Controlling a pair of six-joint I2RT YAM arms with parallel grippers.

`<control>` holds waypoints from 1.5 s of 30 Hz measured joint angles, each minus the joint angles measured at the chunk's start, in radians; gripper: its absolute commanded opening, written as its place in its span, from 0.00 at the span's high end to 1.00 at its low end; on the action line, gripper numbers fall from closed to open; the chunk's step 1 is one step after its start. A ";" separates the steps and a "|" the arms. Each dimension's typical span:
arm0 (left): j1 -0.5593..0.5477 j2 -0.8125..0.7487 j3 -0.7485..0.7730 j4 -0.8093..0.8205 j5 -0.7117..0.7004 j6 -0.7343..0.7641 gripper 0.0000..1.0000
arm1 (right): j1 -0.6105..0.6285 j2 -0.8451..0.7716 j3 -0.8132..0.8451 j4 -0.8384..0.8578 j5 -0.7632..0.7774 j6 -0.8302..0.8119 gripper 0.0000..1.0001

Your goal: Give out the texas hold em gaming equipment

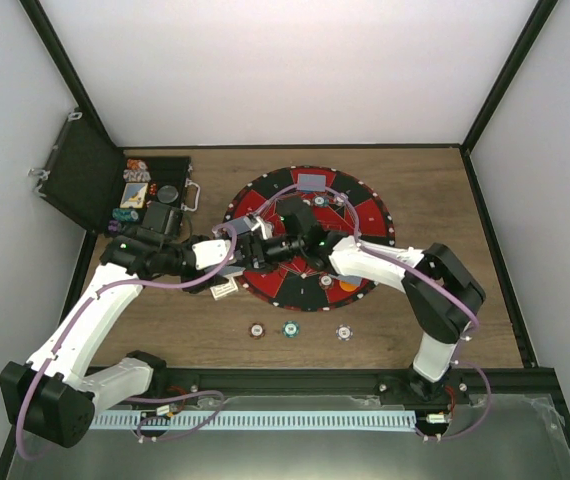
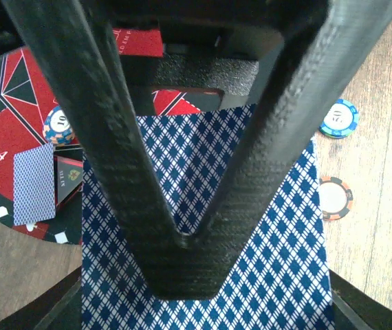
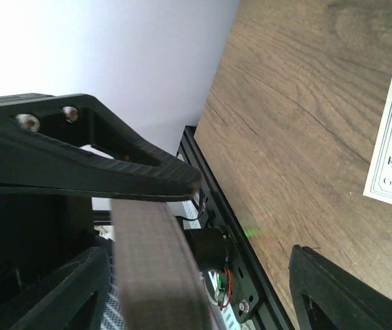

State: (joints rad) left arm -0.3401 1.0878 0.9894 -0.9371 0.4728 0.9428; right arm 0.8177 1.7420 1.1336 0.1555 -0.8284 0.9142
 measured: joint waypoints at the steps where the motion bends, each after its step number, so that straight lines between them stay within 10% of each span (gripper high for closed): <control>1: 0.000 0.000 0.000 0.000 0.000 0.000 0.93 | 0.002 0.006 0.000 -0.001 -0.003 0.001 0.29; 45: 0.000 -0.027 0.004 -0.022 -0.020 0.000 0.94 | -0.108 -0.106 -0.068 -0.107 -0.028 -0.013 0.76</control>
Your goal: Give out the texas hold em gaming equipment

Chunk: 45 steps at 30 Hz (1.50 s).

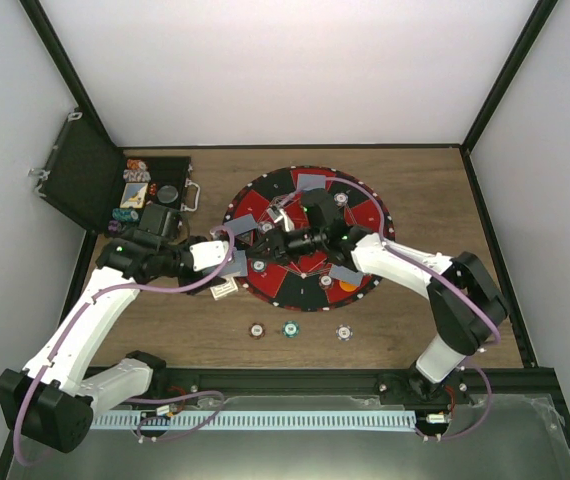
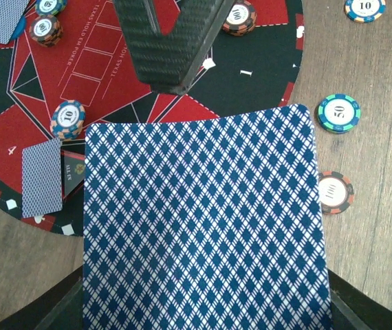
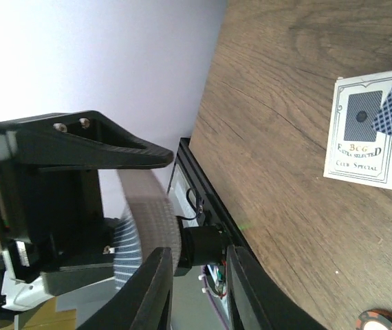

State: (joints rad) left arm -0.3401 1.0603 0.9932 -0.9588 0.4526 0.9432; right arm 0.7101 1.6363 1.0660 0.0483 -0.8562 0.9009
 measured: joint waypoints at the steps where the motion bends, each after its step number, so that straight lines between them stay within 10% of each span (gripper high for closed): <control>1: 0.000 0.000 0.000 0.000 0.000 0.000 0.94 | 0.000 -0.010 0.000 0.005 -0.001 0.004 0.70; 8: 0.000 0.000 -0.012 0.010 -0.008 0.003 0.94 | 0.000 -0.026 -0.020 -0.004 0.014 -0.008 0.28; 32: 0.011 -0.012 -0.016 -0.010 -0.046 0.003 0.96 | 0.039 0.328 0.194 -0.203 0.266 -0.187 0.18; 45: 0.013 -0.019 -0.032 -0.012 -0.053 0.010 0.95 | -0.002 0.031 0.040 -0.093 0.164 -0.121 0.15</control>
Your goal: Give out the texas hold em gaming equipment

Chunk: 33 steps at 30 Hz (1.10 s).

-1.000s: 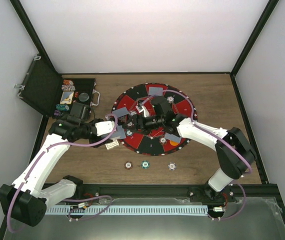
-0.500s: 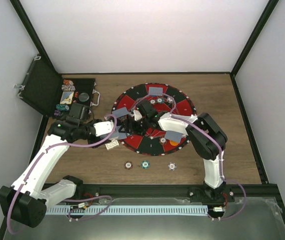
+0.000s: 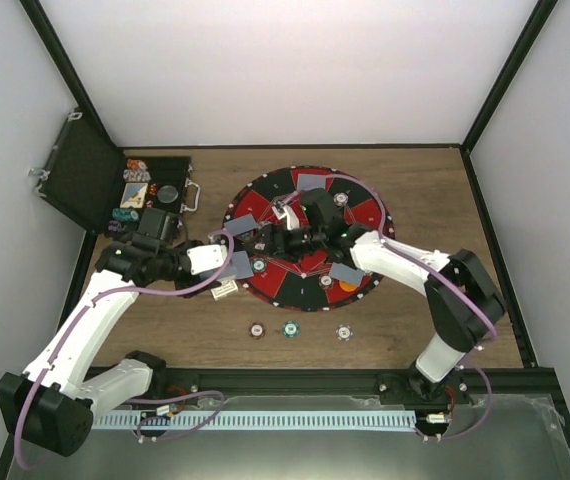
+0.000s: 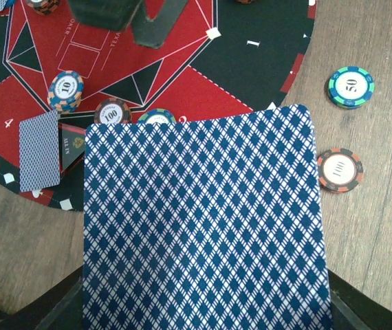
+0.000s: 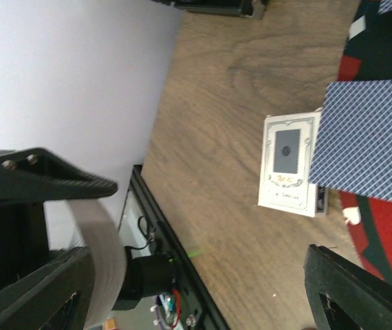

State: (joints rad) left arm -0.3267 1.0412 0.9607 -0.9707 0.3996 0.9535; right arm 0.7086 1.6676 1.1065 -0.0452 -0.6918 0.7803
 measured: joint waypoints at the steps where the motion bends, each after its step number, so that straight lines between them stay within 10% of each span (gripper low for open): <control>1: 0.000 0.000 0.000 0.000 0.002 0.000 0.95 | -0.002 -0.016 -0.016 0.019 -0.013 0.011 0.15; 33: 0.000 0.001 0.000 -0.002 0.021 0.001 0.95 | 0.103 0.166 0.084 0.183 -0.210 0.141 0.39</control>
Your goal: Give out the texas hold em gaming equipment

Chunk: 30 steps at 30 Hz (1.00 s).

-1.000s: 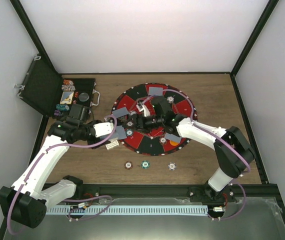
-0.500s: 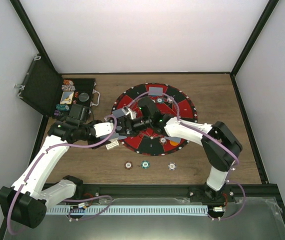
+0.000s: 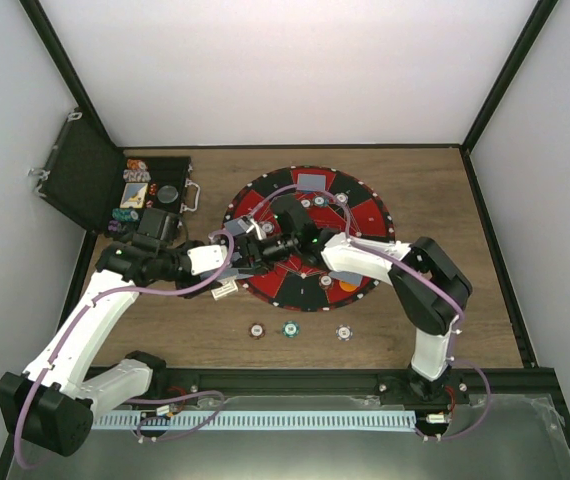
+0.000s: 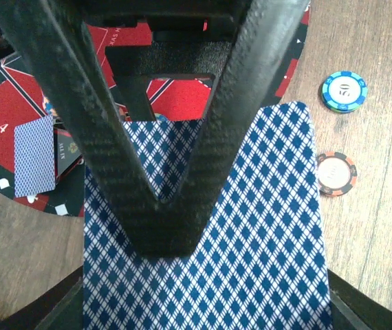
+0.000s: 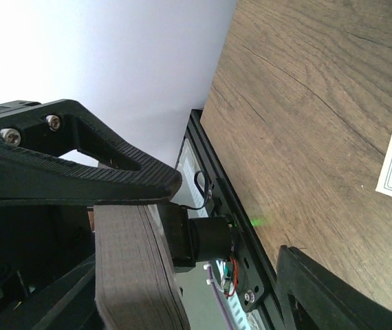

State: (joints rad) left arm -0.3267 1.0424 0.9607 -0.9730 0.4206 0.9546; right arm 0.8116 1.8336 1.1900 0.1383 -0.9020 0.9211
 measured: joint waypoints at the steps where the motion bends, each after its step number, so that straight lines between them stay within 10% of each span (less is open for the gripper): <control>1: 0.000 0.000 0.000 0.000 0.000 0.000 0.95 | -0.005 0.000 -0.003 0.005 -0.008 -0.002 0.41; 14: 0.000 0.003 0.000 -0.002 -0.015 0.000 0.95 | -0.057 -0.070 -0.067 0.032 -0.034 -0.004 0.80; 30: 0.000 0.003 0.000 0.010 -0.016 0.000 0.95 | -0.098 -0.158 -0.068 -0.064 0.000 -0.033 0.99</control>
State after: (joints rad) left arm -0.3267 1.0451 0.9607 -0.9630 0.4046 0.9546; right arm 0.7132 1.6760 1.1225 0.0738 -0.9020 0.8879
